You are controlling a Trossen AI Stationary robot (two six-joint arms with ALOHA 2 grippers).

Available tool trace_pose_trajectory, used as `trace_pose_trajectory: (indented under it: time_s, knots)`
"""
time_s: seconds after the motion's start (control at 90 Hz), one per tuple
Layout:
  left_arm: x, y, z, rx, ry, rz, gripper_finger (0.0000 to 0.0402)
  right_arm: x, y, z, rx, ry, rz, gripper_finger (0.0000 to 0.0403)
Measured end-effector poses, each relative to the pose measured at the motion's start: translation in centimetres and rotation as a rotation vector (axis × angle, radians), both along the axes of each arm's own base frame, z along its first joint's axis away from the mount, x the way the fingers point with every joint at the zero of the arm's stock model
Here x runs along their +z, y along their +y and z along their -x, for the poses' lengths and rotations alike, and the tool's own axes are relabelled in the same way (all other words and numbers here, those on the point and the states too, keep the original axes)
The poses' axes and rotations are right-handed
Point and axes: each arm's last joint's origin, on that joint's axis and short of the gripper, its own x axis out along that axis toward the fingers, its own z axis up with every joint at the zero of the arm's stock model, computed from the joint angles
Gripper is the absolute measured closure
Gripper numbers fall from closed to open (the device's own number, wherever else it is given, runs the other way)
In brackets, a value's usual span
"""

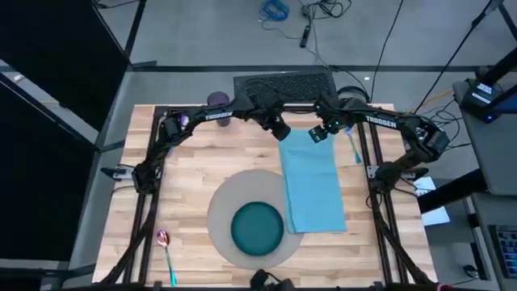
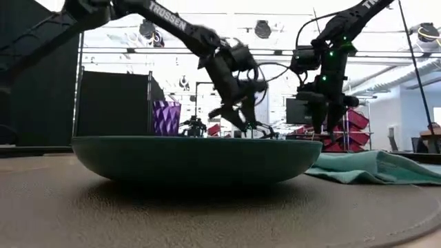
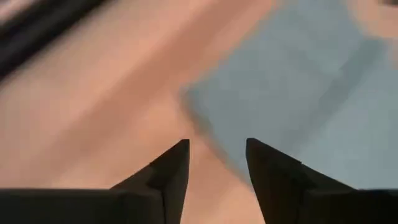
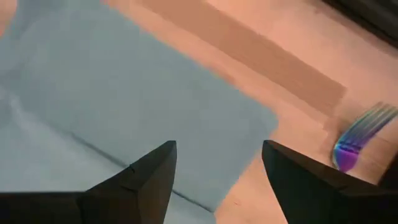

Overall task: Set table place
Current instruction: Fold the blue table napkin

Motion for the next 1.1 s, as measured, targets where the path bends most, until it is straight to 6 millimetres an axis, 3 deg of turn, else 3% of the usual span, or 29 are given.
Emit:
trace_pose_trajectory:
  time_s: [0.156,0.333,0.633,0.833,1.1]
  knots:
    - [0.0,0.3,0.4,0.0,0.019,0.013,0.0258,0.0,0.0,0.0,0.001,-0.004,0.0,0.0172]
    - [0.0,0.4,0.3,-0.017,0.052,-0.088,0.0258,0.1,-0.2,-0.2,0.001,-0.025,0.02,0.0172]
    - [-0.1,-1.4,-0.3,-0.148,0.133,-0.203,0.0258,-0.1,0.2,-0.4,-0.013,-0.024,0.009,0.0172]
    - [-0.3,-2.8,0.0,-0.223,0.234,-0.21,0.0258,-1.9,2.8,-1.2,0.042,0.0,-0.032,0.0172]
    - [-0.2,-4.6,-0.7,-0.328,0.238,-0.243,0.0258,-4.3,7.1,-2.6,0.121,-0.019,-0.045,0.0172]
